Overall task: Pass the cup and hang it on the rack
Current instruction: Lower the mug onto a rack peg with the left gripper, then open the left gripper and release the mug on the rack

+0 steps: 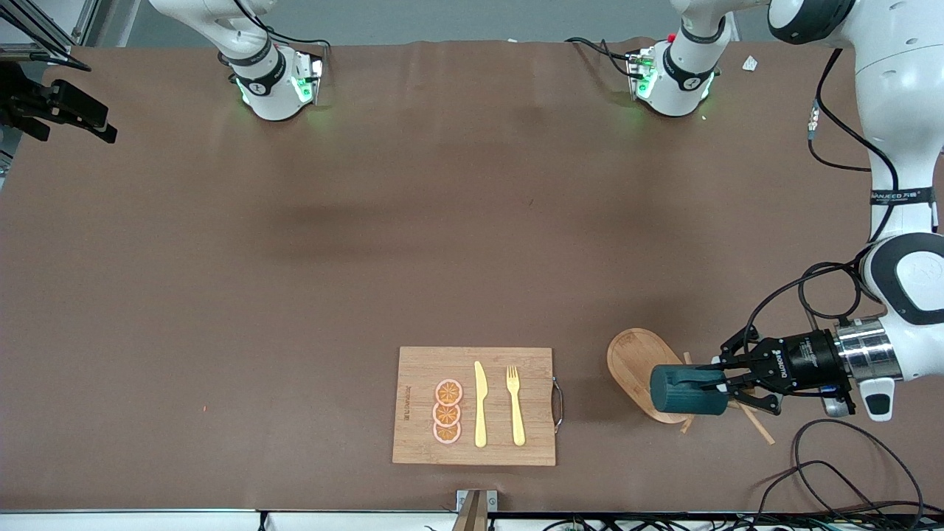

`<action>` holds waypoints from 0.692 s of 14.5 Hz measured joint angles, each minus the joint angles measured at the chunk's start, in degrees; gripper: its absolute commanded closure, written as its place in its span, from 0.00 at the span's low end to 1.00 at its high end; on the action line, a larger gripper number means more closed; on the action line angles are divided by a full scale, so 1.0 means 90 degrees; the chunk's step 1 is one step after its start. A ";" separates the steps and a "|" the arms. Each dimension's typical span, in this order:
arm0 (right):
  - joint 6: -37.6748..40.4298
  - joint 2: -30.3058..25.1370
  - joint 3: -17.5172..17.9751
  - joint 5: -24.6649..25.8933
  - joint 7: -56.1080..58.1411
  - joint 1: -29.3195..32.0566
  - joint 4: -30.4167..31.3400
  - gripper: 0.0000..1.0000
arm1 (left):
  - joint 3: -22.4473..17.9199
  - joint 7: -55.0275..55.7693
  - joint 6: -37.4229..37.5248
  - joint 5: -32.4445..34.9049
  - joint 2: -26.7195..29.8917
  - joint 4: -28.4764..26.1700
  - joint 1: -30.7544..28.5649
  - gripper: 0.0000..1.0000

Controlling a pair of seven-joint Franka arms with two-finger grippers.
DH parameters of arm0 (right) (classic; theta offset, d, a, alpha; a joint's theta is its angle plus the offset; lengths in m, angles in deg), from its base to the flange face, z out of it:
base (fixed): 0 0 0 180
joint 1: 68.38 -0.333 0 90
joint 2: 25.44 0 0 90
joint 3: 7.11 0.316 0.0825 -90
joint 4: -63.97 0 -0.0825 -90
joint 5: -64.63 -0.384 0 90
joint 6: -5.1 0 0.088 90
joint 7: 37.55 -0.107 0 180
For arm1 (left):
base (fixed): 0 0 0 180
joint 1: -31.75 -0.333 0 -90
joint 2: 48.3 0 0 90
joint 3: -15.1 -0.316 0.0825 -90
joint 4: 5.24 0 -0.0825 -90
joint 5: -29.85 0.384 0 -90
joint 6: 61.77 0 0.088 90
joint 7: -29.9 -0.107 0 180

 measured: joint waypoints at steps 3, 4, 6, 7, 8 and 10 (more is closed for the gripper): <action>0.0001 0.0000 0.0000 0.0000 0.0000 0.0000 0.0004 0.00 | 0.0001 0.0000 0.0000 -0.0001 -0.0005 0.0000 -0.0005 0.98; 0.0001 0.0000 0.0000 0.0000 0.0000 0.0000 0.0005 0.00 | 0.0001 0.0000 0.0000 -0.0001 -0.0010 0.0000 -0.0005 0.98; 0.0001 0.0000 0.0000 0.0000 0.0000 0.0000 0.0005 0.00 | 0.0001 0.0000 0.0000 -0.0001 -0.0021 -0.0002 -0.0005 0.97; 0.0001 0.0000 0.0000 0.0000 0.0000 0.0000 0.0006 0.00 | 0.0001 0.0000 0.0000 -0.0001 -0.0026 -0.0003 -0.0005 0.97; 0.0001 0.0000 0.0000 0.0000 0.0000 0.0000 0.0006 0.00 | 0.0001 0.0000 0.0000 -0.0001 -0.0032 -0.0005 -0.0005 0.96; 0.0001 0.0000 0.0000 0.0000 0.0000 0.0000 0.0006 0.00 | 0.0001 0.0000 0.0000 -0.0001 -0.0042 -0.0007 -0.0010 0.96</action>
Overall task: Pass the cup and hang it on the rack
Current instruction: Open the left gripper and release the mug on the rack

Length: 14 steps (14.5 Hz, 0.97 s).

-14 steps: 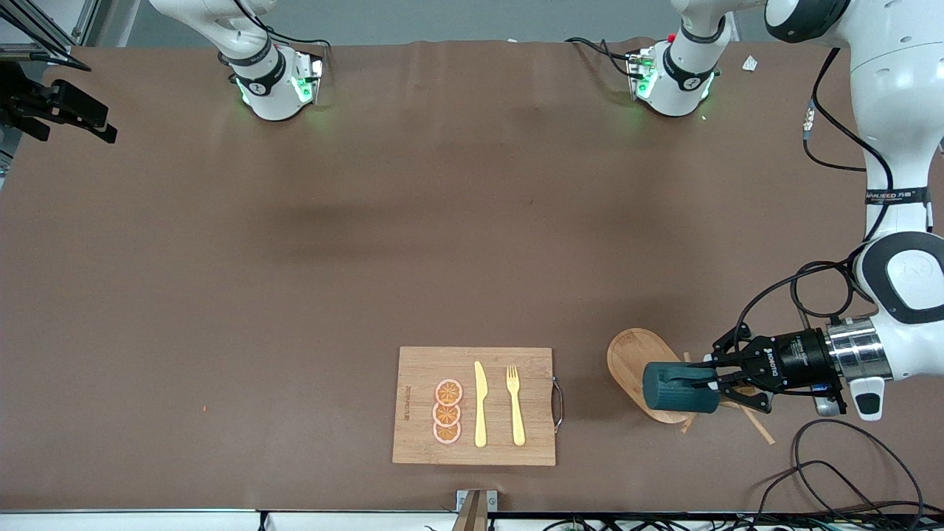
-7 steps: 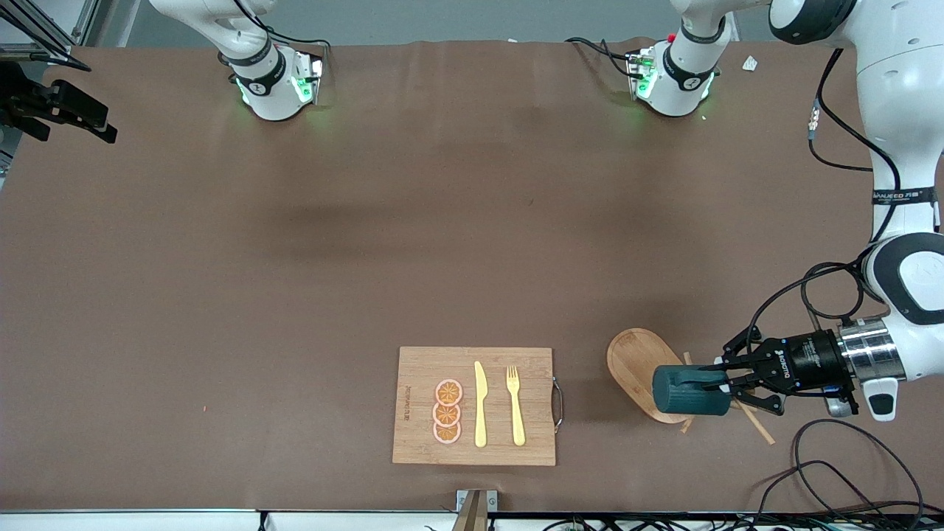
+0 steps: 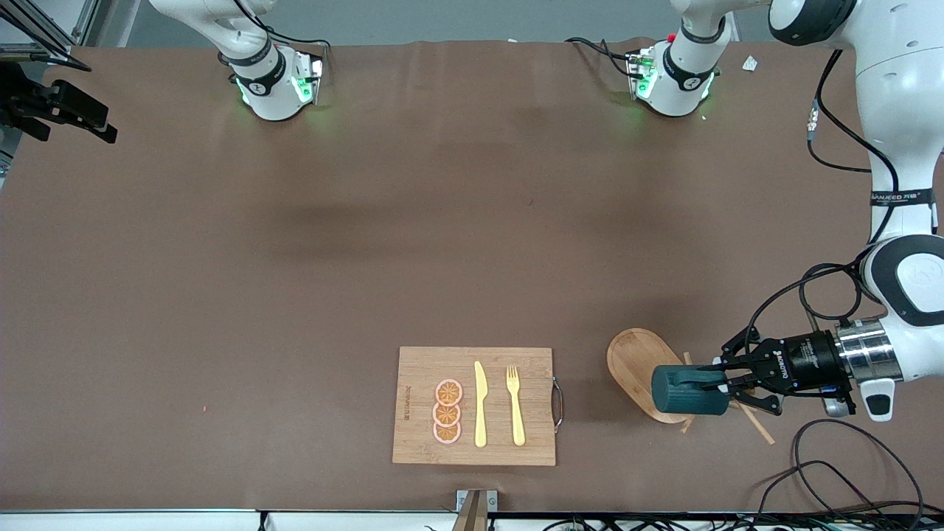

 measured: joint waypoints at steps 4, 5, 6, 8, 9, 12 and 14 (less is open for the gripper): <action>0.0000 0.0000 0.0000 0.0000 0.0000 0.0000 0.0000 0.00 | 0.0000 0.0000 0.0000 0.0000 -0.0005 -0.0002 -0.0007 0.90; 0.0000 0.0000 0.0000 0.0000 0.0000 0.0000 0.0000 0.00 | 0.0000 0.0000 0.0000 0.0000 -0.0006 -0.0003 -0.0007 0.84; 0.0000 0.0000 0.0000 0.0000 0.0000 0.0000 0.0000 0.00 | 0.0000 0.0000 0.0000 0.0000 -0.0008 -0.0004 -0.0007 0.73; 0.0001 0.0000 0.0000 0.0000 0.0000 0.0000 0.0000 0.00 | 0.0000 0.0000 0.0000 0.0000 -0.0019 -0.0008 -0.0007 0.49; 0.0005 0.0000 0.0000 0.0000 0.0000 0.0000 0.0000 0.00 | 0.0000 0.0000 0.0000 0.0000 -0.0026 -0.0009 -0.0007 0.34; 0.0011 0.0000 -0.0001 0.0000 0.0000 0.0000 0.0000 0.00 | 0.0000 0.0000 0.0000 0.0000 -0.0033 -0.0009 -0.0007 0.00; 0.0012 0.0000 -0.0004 0.0000 0.0000 0.0000 0.0000 0.00 | 0.0000 0.0000 0.0000 0.0000 -0.0033 -0.0004 -0.0007 0.00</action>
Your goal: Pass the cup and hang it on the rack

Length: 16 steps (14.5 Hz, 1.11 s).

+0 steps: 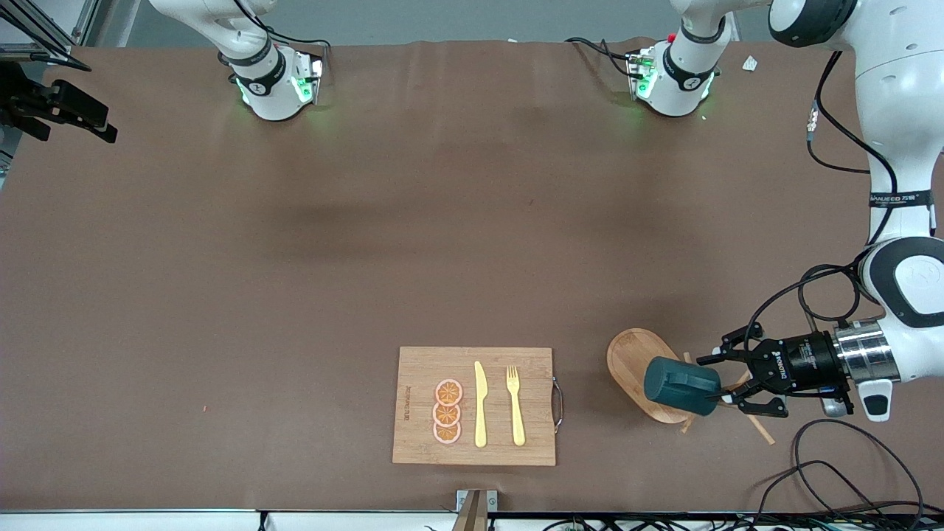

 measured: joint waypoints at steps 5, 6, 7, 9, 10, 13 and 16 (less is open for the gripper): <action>0.0001 0.0000 -0.0004 0.0000 0.0000 0.0000 0.0001 0.00 | 0.0037 0.0000 0.0000 -0.0017 0.0058 0.0115 -0.0002 0.00; 0.0001 0.0000 -0.0004 0.0000 0.0000 0.0000 0.0001 0.00 | 0.0042 0.0000 0.0000 -0.0019 0.0103 0.0153 -0.0004 0.00; 0.0001 0.0000 -0.0005 0.0000 0.0000 0.0000 0.0002 0.00 | 0.0043 0.0000 0.0000 -0.0019 0.0158 0.0176 -0.0009 0.00; 0.0004 0.0000 -0.0005 0.0000 0.0000 0.0000 0.0002 0.00 | 0.0043 0.0000 0.0002 -0.0020 0.0257 0.0180 -0.0028 0.00; 0.0005 0.0000 -0.0005 0.0000 0.0000 0.0000 0.0002 0.00 | 0.0043 0.0000 0.0002 -0.0020 0.0292 0.0185 -0.0034 0.00; 0.0006 0.0000 -0.0005 0.0000 0.0000 0.0000 0.0004 0.00 | 0.0025 -0.0003 0.0013 0.0024 0.0523 0.0223 -0.0043 0.00; 0.0008 0.0000 -0.0007 0.0000 0.0000 0.0001 0.0006 0.00 | 0.0062 -0.0046 0.0259 0.0858 0.1116 0.0256 -0.0037 0.00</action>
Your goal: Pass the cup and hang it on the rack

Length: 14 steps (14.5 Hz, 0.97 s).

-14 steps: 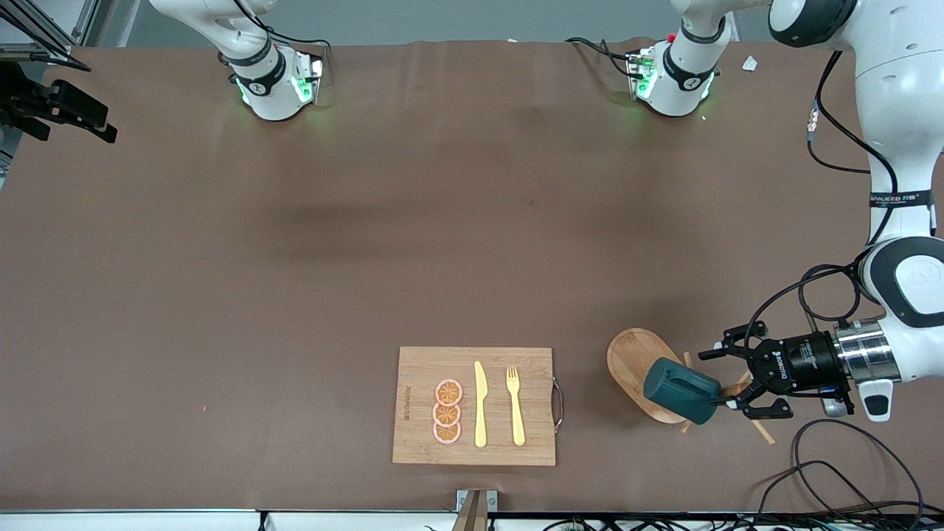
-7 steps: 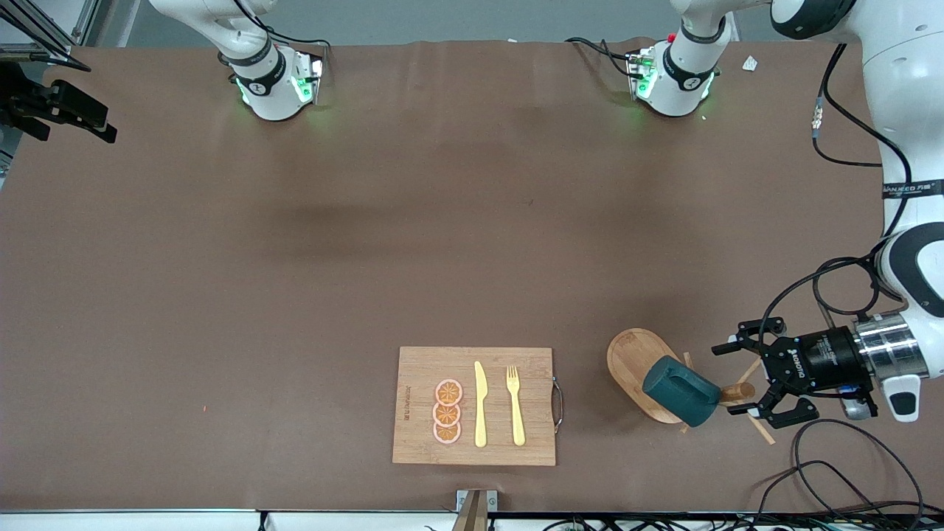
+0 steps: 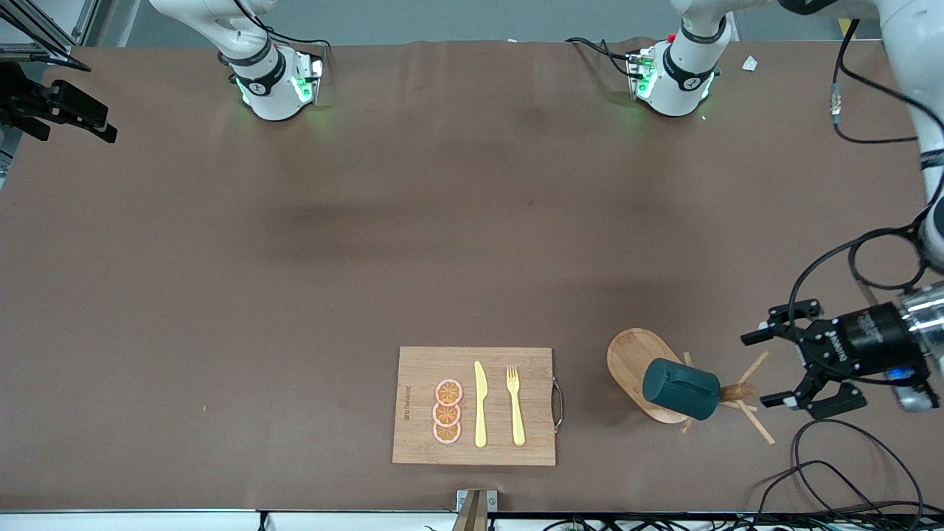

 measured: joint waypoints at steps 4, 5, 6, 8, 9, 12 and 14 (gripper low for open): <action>0.0000 0.0000 -0.0001 0.0000 0.0000 0.0000 0.0002 0.00 | 0.0023 -0.0312 0.0832 0.1014 0.0931 -0.0010 0.0020 0.00; 0.0001 0.0000 -0.0001 0.0000 0.0000 0.0000 0.0002 0.00 | 0.0024 -0.0603 0.1025 0.1360 0.1109 -0.0030 0.0024 0.00; 0.0001 0.0000 -0.0001 0.0000 0.0000 0.0000 0.0002 0.00 | 0.0036 -0.0956 0.1182 0.1818 0.1242 -0.0054 0.0033 0.00; 0.0001 0.0000 -0.0001 0.0000 0.0000 0.0000 0.0002 0.00 | 0.0159 -0.1745 0.1450 0.2759 0.1394 -0.0085 0.0037 0.00; 0.0001 0.0000 -0.0001 0.0000 0.0000 0.0000 0.0002 0.00 | 0.0233 -0.2170 0.1596 0.3242 0.1431 -0.0095 0.0040 0.00; 0.0001 0.0000 -0.0001 0.0000 0.0000 0.0000 0.0002 0.00 | 0.0290 -0.3477 0.1985 0.4385 0.1495 -0.0099 0.0028 0.00; 0.0001 0.0000 -0.0001 0.0000 0.0000 0.0000 0.0003 0.00 | 0.0248 -0.4174 0.2372 0.4655 0.1643 -0.0113 0.0006 0.00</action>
